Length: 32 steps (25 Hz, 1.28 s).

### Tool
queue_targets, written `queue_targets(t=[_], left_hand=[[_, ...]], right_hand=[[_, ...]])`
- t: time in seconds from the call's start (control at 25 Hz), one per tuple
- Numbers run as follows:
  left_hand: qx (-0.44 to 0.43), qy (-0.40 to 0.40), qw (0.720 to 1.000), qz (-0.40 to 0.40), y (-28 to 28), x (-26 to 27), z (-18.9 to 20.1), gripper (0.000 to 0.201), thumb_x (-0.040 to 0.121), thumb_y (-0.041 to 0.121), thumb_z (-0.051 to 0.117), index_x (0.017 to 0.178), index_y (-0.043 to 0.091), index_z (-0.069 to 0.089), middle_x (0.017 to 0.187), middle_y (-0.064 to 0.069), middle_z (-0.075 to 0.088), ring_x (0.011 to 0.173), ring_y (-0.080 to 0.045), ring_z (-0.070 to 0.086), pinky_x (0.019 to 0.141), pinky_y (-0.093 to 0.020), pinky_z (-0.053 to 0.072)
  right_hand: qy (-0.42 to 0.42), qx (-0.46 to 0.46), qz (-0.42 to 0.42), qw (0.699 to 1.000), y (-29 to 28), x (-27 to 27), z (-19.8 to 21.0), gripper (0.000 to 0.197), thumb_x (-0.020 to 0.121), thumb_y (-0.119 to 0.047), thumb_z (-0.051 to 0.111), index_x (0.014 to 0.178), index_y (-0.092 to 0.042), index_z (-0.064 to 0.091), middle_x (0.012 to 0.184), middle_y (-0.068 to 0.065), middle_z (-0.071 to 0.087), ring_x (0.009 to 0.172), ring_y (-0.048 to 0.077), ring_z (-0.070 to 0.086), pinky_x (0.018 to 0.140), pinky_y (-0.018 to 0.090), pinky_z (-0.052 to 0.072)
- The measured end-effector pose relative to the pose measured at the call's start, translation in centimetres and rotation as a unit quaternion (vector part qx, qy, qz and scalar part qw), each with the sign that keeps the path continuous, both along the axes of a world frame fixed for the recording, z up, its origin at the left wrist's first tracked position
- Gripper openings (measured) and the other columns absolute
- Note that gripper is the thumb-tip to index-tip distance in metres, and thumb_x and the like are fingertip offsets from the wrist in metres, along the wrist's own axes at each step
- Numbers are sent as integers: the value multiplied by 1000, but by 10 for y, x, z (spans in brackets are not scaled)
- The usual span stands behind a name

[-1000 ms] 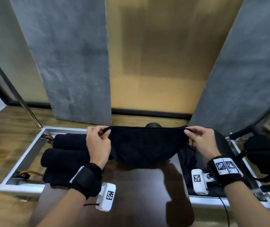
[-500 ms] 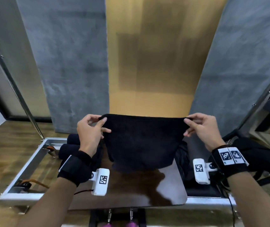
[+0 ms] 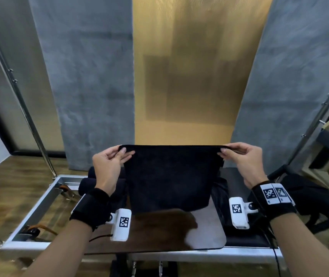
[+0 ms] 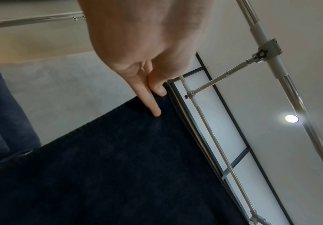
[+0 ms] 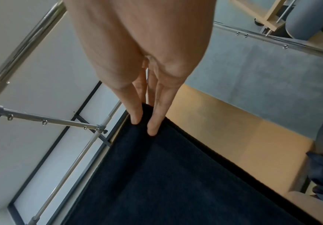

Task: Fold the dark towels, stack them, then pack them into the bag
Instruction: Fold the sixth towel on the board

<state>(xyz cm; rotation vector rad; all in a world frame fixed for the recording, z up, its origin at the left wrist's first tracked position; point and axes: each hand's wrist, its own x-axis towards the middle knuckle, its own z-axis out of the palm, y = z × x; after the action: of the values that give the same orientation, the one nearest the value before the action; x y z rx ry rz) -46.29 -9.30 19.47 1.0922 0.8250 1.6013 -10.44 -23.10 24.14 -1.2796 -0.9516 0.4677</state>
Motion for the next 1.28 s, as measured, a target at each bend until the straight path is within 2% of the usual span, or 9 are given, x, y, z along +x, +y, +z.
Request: queue_targets(t=[0.16,0.32,0.48,0.56,0.64,0.8,0.96,1.12,1.28], left_hand=[[-18,35,999,5,-16,-9,-2,8,100,3,69,106,5,74,92,-17,76,80,-33,80,67,-31,65],[4,98,995,30,-32,-21,-3,3,93,21,82,96,21,81,70,-12,74,60,-22,73,52,-28,59],[7,117,993,35,-31,-20,-4,5,93,22,81,92,19,78,58,-10,65,47,-22,65,44,-27,53],[-21,115,993,19,-26,-16,-7,9,96,19,78,95,12,73,68,-10,69,48,-29,69,41,-26,50],[-47,108,993,-11,-21,-12,-12,9,100,13,73,97,7,67,83,-10,69,62,-35,77,41,-26,52],[-64,52,995,-50,-6,-2,-16,6,103,3,66,98,2,62,98,-15,65,93,-38,79,70,-32,66],[-15,29,999,-27,11,6,-9,6,100,5,70,97,1,68,100,-22,74,99,-35,79,86,-32,64],[-9,48,998,-31,5,3,-37,3,99,5,71,99,2,72,93,-16,79,95,-33,80,84,-30,64],[-111,132,985,-29,-30,-15,-116,8,101,1,64,96,1,71,84,-21,78,85,-37,79,74,-27,64]], right_hand=[[-40,-34,-24,998,-15,-2,-2,13,85,-2,82,91,6,75,69,31,69,47,24,65,49,25,55],[-55,-34,-33,997,-28,4,-3,18,88,-12,81,89,5,74,57,22,61,42,21,50,43,23,42],[-41,-39,-24,998,-27,8,-4,23,92,-14,79,90,6,69,53,7,59,37,20,52,39,25,40],[-18,-54,-10,998,-21,7,-9,24,94,-14,77,93,7,66,59,10,63,43,25,62,41,27,48],[14,-75,4,997,-13,6,-17,24,96,-12,73,99,10,64,71,19,67,56,34,73,51,30,59],[19,-74,15,997,8,8,-28,16,97,-7,71,95,8,68,93,33,70,82,39,78,77,36,65],[30,-14,11,999,22,15,-25,11,95,-5,73,93,6,72,93,23,76,91,34,78,88,36,63],[74,9,28,997,9,14,-48,8,92,-7,76,93,1,78,97,23,77,94,34,78,88,35,63],[84,-72,24,994,-22,3,-122,8,90,-2,74,89,-2,82,95,18,79,98,32,76,88,36,63]])
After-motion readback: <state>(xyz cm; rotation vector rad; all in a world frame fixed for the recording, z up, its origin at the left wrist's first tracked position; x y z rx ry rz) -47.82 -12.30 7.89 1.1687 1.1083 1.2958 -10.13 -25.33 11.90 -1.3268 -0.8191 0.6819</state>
